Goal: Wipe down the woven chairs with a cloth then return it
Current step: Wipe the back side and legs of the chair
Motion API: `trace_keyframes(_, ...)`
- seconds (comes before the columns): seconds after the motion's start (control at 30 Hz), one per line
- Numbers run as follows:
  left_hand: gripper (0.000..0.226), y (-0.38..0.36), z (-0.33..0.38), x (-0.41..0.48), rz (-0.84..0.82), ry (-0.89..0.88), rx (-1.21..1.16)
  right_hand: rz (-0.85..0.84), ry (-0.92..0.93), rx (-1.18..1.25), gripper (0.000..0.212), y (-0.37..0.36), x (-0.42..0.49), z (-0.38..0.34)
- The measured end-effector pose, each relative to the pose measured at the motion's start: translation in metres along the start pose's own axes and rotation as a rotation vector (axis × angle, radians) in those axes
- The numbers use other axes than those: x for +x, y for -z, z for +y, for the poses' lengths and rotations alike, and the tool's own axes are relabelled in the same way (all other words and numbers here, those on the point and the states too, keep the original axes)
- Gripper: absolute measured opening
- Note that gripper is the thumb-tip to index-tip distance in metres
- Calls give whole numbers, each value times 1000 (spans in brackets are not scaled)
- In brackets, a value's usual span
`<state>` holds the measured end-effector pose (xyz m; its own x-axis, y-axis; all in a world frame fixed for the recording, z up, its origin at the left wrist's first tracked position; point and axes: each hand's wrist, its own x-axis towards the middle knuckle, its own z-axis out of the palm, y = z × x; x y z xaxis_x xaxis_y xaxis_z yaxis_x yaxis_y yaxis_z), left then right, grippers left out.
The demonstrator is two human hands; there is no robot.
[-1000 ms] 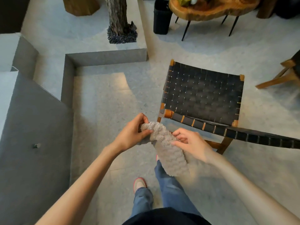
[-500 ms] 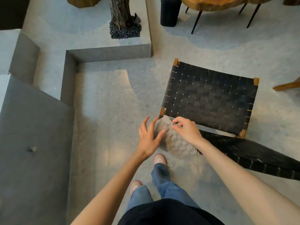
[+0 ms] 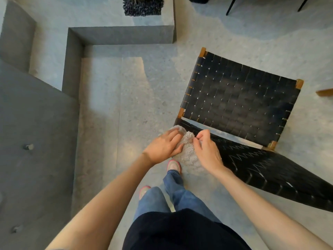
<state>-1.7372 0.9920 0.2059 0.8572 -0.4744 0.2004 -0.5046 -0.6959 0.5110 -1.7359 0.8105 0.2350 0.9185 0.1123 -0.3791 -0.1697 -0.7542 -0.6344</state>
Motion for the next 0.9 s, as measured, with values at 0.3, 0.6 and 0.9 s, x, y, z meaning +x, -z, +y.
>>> trace_keyframes(0.3, 41, -41, 89, 1, 535, 988, -510, -80, -31, -97, 12, -1, 11, -1)
trace_keyframes(0.6, 37, -33, 44, -13, 216, 392, 45, -137, -30, 2, 12, 4, 11, 5)
trace_keyframes(0.9, 33, -18, 54, 12, 183, 619, 125, -16, 0, -52, 24, 11, -2, 4)
